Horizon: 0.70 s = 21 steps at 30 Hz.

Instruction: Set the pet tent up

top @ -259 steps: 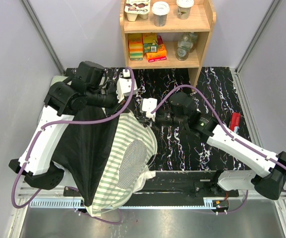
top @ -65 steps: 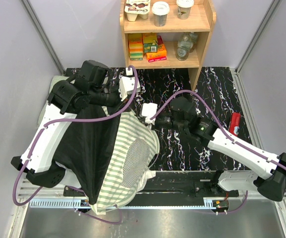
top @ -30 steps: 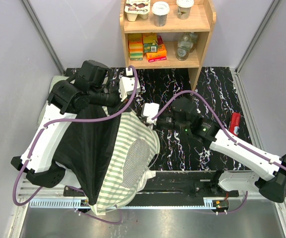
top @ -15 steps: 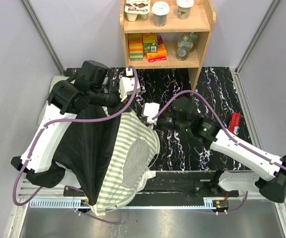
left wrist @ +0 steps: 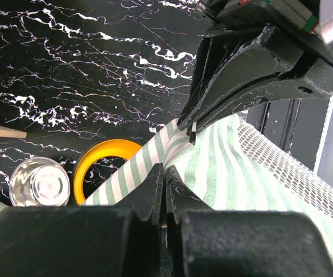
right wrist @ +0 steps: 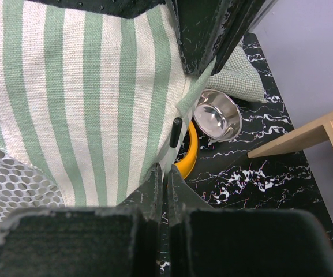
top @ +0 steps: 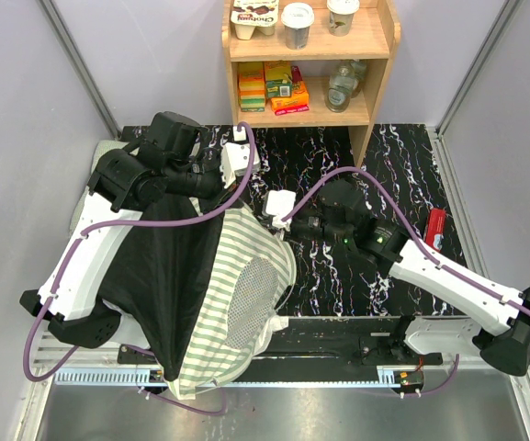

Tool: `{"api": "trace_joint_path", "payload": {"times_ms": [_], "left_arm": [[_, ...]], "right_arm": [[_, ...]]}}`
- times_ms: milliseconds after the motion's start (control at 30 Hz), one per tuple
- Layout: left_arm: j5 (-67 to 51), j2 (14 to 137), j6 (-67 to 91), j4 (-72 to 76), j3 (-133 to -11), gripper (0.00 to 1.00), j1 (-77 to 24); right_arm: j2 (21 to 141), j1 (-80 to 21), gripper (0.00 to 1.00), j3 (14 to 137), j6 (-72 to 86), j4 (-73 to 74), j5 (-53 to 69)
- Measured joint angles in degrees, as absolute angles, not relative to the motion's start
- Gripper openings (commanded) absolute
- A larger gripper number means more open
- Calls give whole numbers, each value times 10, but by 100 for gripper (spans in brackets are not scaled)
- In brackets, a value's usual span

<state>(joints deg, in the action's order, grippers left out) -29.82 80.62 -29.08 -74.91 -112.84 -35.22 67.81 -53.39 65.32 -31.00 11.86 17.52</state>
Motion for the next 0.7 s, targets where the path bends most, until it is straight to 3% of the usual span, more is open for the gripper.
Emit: {"api": "trace_joint_path", "payload": {"times_ms": [700], "left_arm": [[-293,803,-307,-749,-1123,0,-364]], "right_arm": [[694,-534,0,675,-308,141,174]]}}
